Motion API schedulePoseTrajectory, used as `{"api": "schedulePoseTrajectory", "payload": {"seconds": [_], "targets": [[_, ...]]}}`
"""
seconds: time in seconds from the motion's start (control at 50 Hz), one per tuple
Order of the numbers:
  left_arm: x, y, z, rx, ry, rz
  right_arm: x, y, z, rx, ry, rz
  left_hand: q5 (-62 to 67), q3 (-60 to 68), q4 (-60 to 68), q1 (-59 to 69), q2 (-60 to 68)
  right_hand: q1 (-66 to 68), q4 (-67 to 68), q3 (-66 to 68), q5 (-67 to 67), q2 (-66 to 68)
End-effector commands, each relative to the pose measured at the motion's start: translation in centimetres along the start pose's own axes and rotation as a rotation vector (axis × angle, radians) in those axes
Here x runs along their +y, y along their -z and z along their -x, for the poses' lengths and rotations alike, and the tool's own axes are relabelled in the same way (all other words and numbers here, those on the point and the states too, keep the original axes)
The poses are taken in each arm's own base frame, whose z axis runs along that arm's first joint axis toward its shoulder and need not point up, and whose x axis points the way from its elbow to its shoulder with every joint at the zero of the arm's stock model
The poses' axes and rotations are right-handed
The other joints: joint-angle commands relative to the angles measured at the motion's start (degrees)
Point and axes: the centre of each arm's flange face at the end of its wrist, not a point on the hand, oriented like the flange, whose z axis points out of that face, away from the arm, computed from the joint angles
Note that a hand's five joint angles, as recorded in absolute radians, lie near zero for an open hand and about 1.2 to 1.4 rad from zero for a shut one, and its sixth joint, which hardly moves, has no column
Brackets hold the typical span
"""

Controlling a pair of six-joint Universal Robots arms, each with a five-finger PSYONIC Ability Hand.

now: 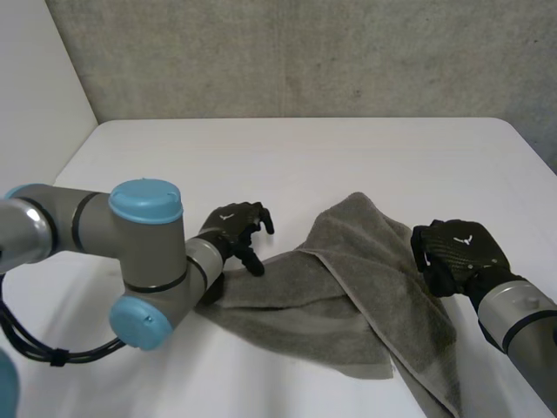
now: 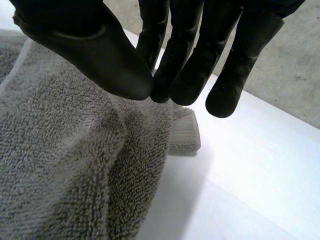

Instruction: Fold the towel.

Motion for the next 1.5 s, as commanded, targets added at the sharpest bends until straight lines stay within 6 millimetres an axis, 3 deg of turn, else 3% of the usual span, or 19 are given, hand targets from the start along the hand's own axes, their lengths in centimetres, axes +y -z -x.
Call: {"api": "schedulePoseTrajectory", "payload": {"seconds": [0.02,0.2,0.32,0.36,0.4,0.42,0.44,0.46,0.52,0.56,0.58,0.62,0.64,0.68,0.82,1.04,1.16,1.24,1.5], "targets": [[0.6,-1.3,-2.3,0.154,-0.007,0.018,0.2,0.1,0.1,-0.003,0.032,0.009,5.71,5.58,5.61,5.55,5.56,3.00,3.24,3.48,2.36,4.31],[1.2,-2.1,-3.1,0.182,-0.013,0.041,0.3,0.1,0.0,0.000,0.030,0.013,7.06,6.92,6.96,6.89,6.90,3.00,3.24,3.48,2.36,4.31],[1.8,-2.3,-3.0,0.174,-0.009,0.083,0.0,0.3,-0.1,0.010,0.025,0.011,25.73,25.59,25.63,25.56,25.57,3.00,3.24,3.48,2.36,4.31],[2.0,-2.2,-2.9,0.170,-0.007,0.096,-0.1,0.4,-0.1,0.010,0.023,0.014,30.10,29.97,30.00,29.94,29.95,-4.68,-4.43,-4.20,-5.31,-3.37],[1.9,-1.9,-2.9,0.165,-0.005,0.110,-0.6,0.9,-0.1,0.007,0.022,0.018,43.83,43.69,43.73,43.66,43.67,-26.60,-26.35,-26.12,-27.23,-25.28],[1.9,-1.9,-2.9,0.165,-0.005,0.110,-0.6,0.9,-0.1,0.007,0.022,0.018,43.87,43.74,43.77,43.71,43.72,-26.72,-26.47,-26.23,-27.35,-25.40],[1.6,-1.8,-3.0,0.163,-0.005,0.112,-0.8,1.2,-0.1,0.006,0.021,0.023,43.87,43.74,43.77,43.71,43.72,-38.04,-37.79,-37.56,-38.67,-36.73],[1.0,-1.5,-3.0,0.154,-0.006,0.104,-0.9,1.4,0.0,0.001,0.018,0.036,43.87,43.74,43.77,43.71,43.72,-48.15,-47.90,-47.66,-48.78,-46.83],[-0.1,-1.1,-3.0,0.140,-0.009,0.083,-1.0,1.5,0.0,-0.003,0.015,0.051,43.87,43.74,43.77,43.71,43.72,-56.83,-56.58,-56.34,-57.46,-55.51],[-2.8,-0.1,-3.0,0.109,-0.015,0.025,-1.2,1.7,0.1,-0.011,0.007,0.070,43.87,43.74,43.77,43.71,43.72,-67.00,-66.76,-66.52,-67.64,-65.69],[-2.8,-0.1,-3.0,0.109,-0.015,0.025,-1.2,1.7,0.1,-0.011,0.007,0.071,43.87,43.74,43.77,43.71,43.72,-67.00,-66.76,-66.52,-67.64,-65.69],[-5.9,1.3,-3.0,0.079,-0.017,-0.052,-1.4,2.0,0.5,-0.027,0.002,0.089,43.87,43.74,43.77,43.71,43.72,-67.00,-66.76,-66.52,-67.64,-65.69],[-6.0,1.3,-3.0,0.079,-0.017,-0.052,-1.4,2.0,0.5,-0.028,0.002,0.089,43.87,43.74,43.77,43.71,43.72,-67.00,-66.76,-66.52,-67.64,-65.69],[-8.6,3.1,-3.0,0.048,-0.020,-0.116,-1.5,2.1,0.7,-0.037,-0.008,0.092,43.87,43.74,43.77,43.71,43.72,-67.00,-66.76,-66.52,-67.64,-65.69],[-11.2,6.9,-3.4,0.026,-0.024,-0.186,-2.6,2.5,3.1,-0.113,-0.151,0.071,43.87,43.74,43.77,43.71,43.72,-67.00,-66.76,-66.52,-67.64,-65.69],[-10.6,9.5,-3.6,0.006,-0.039,-0.180,-1.3,3.7,6.0,-0.206,-0.184,0.169,43.87,43.74,43.77,43.71,43.72,-67.00,-66.76,-66.52,-67.64,-65.69],[-9.5,9.4,-2.4,-0.072,-0.049,-0.153,-0.1,3.8,6.7,-0.229,-0.184,0.225,43.87,43.74,43.77,43.71,43.72,-67.00,-66.76,-66.52,-67.64,-65.69],[-8.8,9.3,-2.0,-0.083,-0.049,-0.133,0.6,4.8,8.9,-0.280,-0.140,0.243,43.87,43.74,43.77,43.71,43.72,-67.00,-66.76,-66.52,-67.64,-65.69],[-7.9,7.6,-1.1,-0.097,-0.044,-0.158,2.9,5.5,10.7,-0.239,-0.021,0.283,43.87,43.74,43.77,43.71,43.72,-67.00,-66.76,-66.52,-67.64,-65.69]]}}
